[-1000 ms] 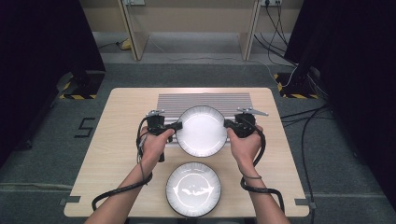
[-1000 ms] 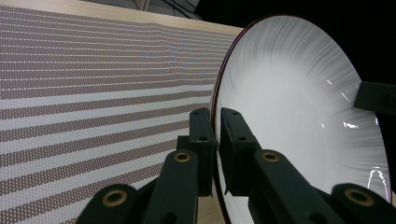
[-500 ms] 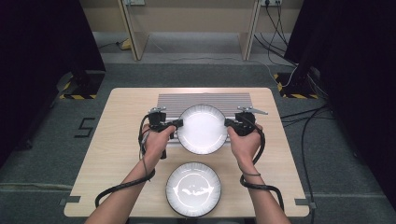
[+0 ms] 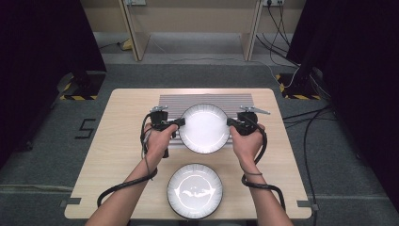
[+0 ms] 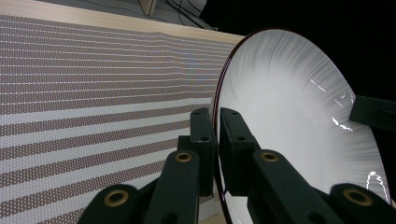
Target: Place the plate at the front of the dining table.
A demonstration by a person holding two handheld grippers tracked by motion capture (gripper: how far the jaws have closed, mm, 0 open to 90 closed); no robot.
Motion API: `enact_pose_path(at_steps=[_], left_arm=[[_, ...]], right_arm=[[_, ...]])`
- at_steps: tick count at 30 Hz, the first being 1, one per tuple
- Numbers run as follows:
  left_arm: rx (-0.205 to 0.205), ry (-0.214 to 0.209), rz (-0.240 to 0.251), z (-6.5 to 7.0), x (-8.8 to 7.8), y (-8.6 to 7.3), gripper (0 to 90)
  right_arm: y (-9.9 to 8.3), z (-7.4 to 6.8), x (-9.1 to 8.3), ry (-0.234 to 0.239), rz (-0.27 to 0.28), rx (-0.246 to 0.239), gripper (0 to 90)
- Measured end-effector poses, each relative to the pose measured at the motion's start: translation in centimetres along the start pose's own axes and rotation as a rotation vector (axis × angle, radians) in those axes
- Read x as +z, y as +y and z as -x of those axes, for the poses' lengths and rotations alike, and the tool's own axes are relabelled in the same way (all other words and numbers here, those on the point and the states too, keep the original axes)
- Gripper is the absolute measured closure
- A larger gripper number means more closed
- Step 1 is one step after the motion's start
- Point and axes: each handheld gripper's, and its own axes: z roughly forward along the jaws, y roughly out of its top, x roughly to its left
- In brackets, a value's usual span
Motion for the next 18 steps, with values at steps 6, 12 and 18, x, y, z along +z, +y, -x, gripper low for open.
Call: enact_pose_path(at_steps=[6,12,18], left_arm=[[-0.002,-0.001,0.003,-0.1,0.32,0.16,84.5],[-0.004,-0.001,0.006,-0.24,0.64,0.15,84.4],[-0.008,0.006,0.007,-0.31,0.95,0.35,84.5]], right_arm=[[0.18,0.12,0.21,-0.002,0.0,0.006,87.3],[0.29,0.2,0.45,-0.007,0.001,0.01,87.2],[0.41,0.36,0.86,-0.012,0.003,0.011,87.2]])
